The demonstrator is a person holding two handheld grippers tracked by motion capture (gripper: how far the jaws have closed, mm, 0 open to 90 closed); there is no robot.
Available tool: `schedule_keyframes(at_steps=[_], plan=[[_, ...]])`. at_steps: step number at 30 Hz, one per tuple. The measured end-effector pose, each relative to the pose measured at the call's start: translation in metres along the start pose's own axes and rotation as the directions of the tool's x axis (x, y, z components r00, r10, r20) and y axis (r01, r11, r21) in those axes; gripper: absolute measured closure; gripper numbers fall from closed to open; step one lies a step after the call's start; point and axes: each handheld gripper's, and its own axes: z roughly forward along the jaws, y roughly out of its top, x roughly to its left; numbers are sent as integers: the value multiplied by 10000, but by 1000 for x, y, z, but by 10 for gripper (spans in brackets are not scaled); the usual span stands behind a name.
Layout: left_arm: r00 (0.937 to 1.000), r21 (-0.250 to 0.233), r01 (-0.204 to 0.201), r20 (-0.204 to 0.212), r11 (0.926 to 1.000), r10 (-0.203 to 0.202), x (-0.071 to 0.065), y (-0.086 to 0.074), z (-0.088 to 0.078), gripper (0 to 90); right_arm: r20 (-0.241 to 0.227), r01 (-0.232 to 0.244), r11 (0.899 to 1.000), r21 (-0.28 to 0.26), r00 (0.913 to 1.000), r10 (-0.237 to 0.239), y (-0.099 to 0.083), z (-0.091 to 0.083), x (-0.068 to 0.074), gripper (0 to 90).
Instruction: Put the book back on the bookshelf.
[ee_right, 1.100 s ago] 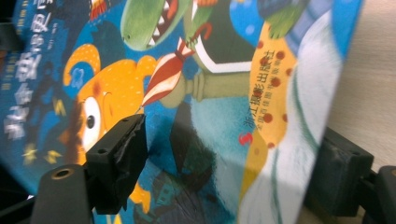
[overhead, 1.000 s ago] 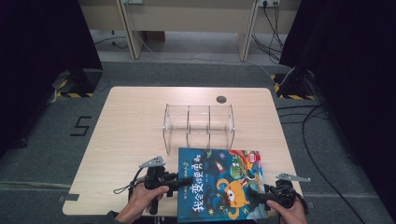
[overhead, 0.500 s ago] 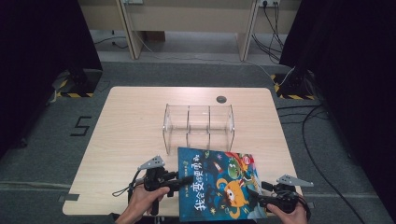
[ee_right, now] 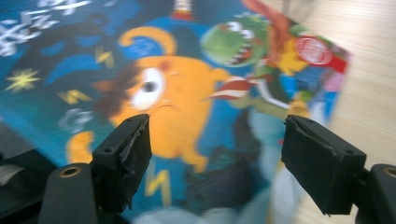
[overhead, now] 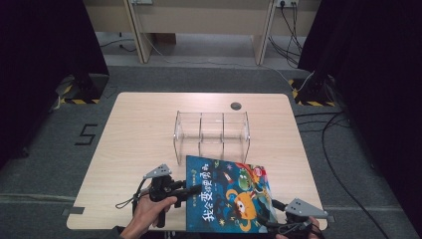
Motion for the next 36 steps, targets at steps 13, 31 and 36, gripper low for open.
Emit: schedule_keyframes(at_steps=[13,31,36], plan=[[9998,-22,-3,-216,10000,2,2,3,-5,563,-765,480,9988,-9,9959,-479,-3,7,32,232],[9989,-175,-48,-464,9998,40,-5,4,-5,563,-165,2314,9722,347,9728,-2310,-4,24,69,221],[9984,-226,6,-563,9997,-19,-9,3,-4,563,377,3269,9442,407,9438,-3284,-2,34,83,217]])
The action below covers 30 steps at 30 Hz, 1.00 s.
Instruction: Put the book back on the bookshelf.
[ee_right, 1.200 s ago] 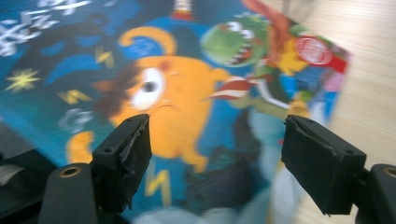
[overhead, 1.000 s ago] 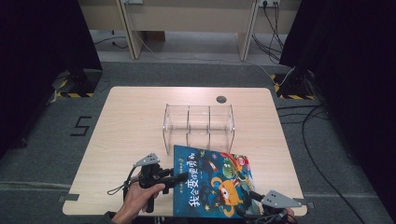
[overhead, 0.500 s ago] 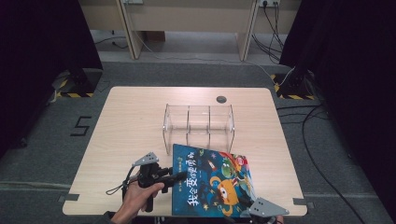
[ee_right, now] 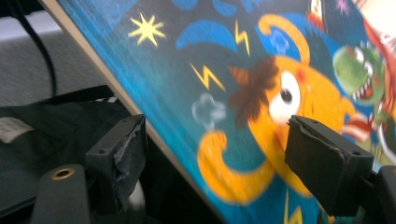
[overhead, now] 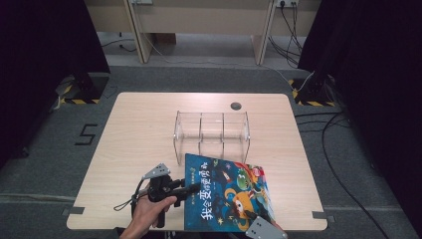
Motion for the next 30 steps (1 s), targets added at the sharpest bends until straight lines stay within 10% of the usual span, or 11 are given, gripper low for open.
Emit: schedule_keyframes(at_steps=[11,30], plan=[[9999,50,64,94,10000,-65,-11,-6,6,562,1204,1363,9906,87,9833,-1364,12,15,19,174],[9996,106,205,181,9997,-206,-17,-12,11,559,1961,2062,9784,130,9590,-2047,18,26,30,148]])
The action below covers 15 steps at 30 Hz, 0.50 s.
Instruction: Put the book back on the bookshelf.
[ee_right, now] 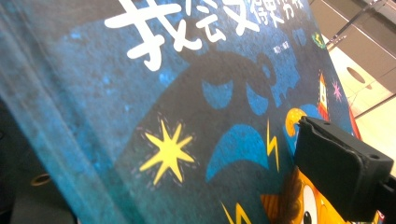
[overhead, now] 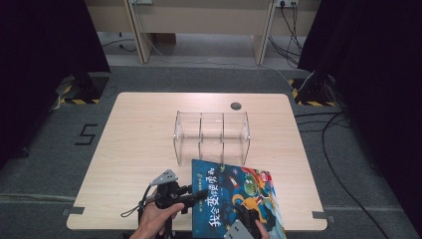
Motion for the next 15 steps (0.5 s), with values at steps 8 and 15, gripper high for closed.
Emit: schedule_keyframes(at_steps=[8,15], plan=[[10000,-101,-51,-59,9999,50,1,-1,2,547,413,534,9982,-275,9978,-522,3,-7,6,348],[9970,-82,396,667,9992,-389,-3,4,-1,465,824,-595,9925,-1072,9942,685,2,-22,-1,442]])
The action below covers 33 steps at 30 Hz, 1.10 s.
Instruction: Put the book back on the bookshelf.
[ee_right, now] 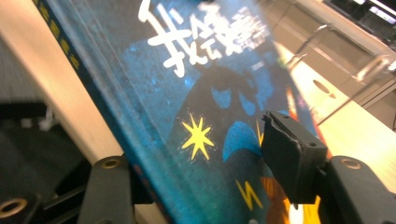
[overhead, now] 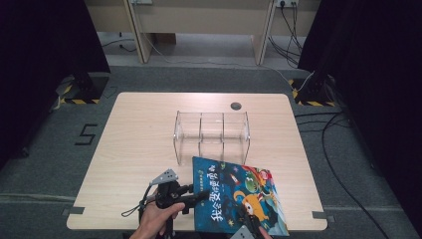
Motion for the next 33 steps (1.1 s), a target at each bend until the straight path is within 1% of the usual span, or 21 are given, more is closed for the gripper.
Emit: schedule_keyframes(at_steps=[1,3,4,8,11,12,13,14,15,17,20,22,23,24,25,27,29,30,31,32,33], plan=[[10000,0,0,0,10000,0,0,0,0,450,0,0,10000,0,10000,0,0,0,0,442],[9983,27,455,353,9990,-456,2,0,0,435,-93,-477,9983,-323,9988,474,0,-4,-8,452],[9967,112,647,478,9978,-652,4,-1,1,423,-200,-823,9957,-426,9965,815,0,-7,-13,454],[9965,165,612,569,9980,-620,5,1,1,402,-315,-984,9940,-480,9948,970,0,-7,-16,451],[9963,-86,518,685,9986,-511,5,4,-5,371,-362,-1149,9921,-506,9929,1132,1,-8,-18,451],[9978,-388,369,573,9986,-346,6,9,-11,364,-389,-1265,9902,-588,9915,1244,1,-10,-21,451],[9978,-388,369,573,9986,-346,6,9,-11,362,-389,-1265,9902,-588,9915,1244,1,-10,-21,451],[9984,-532,198,539,9984,-170,6,12,-15,363,-431,-1422,9877,-653,9893,1396,2,-11,-23,451],[9984,-532,198,539,9984,-170,6,12,-15,360,-431,-1422,9877,-653,9893,1396,2,-11,-23,451],[9986,-737,100,530,9972,-61,7,14,-18,363,-465,-1494,9861,-720,9881,1464,2,-12,-26,451],[9986,-1170,-516,67,9918,528,9,18,-25,369,-501,-1603,9841,-769,9864,1568,2,-13,-29,450],[9954,-1218,-933,-330,9882,900,10,21,-29,377,-526,-1728,9816,-813,9842,1689,2,-14,-31,450],[9938,-1252,-1063,-460,9864,1012,12,21,-31,374,-531,-1929,9765,-957,9806,1885,2,-15,-34,450],[9923,-1340,-1152,-617,9843,1078,14,21,-31,374,-531,-1929,9765,-957,9806,1885,2,-15,-34,450],[9888,-1319,-1301,-898,9827,1188,18,20,-31,373,-561,-2014,9743,-1007,9789,1965,2,-16,-36,451],[9821,-1067,-1527,-1271,9825,1388,25,18,-29,371,-613,-2324,9658,-1153,9721,2266,2,-18,-41,451],[9774,-581,-1614,-1478,9852,1514,34,14,-24,359,-653,-2531,9587,-1298,9670,2465,2,-20,-45,451],[9722,-242,-1738,-1633,9845,1677,39,13,-21,346,-689,-2641,9548,-1366,9640,2568,1,-21,-47,451],[9610,37,-1983,-1958,9801,1952,44,10,-18,337,-687,-2726,9512,-1448,9618,2651,1,-22,-50,451],[9455,288,-2270,-2332,9735,2274,49,7,-16,330,-727,-2927,9434,-1559,9559,2846,1,-23,-53,451],[9304,592,-2503,-2615,9664,2570,55,4,-14,330,-727,-2927,9434,-1559,9559,2846,1,-23,-53,451]])
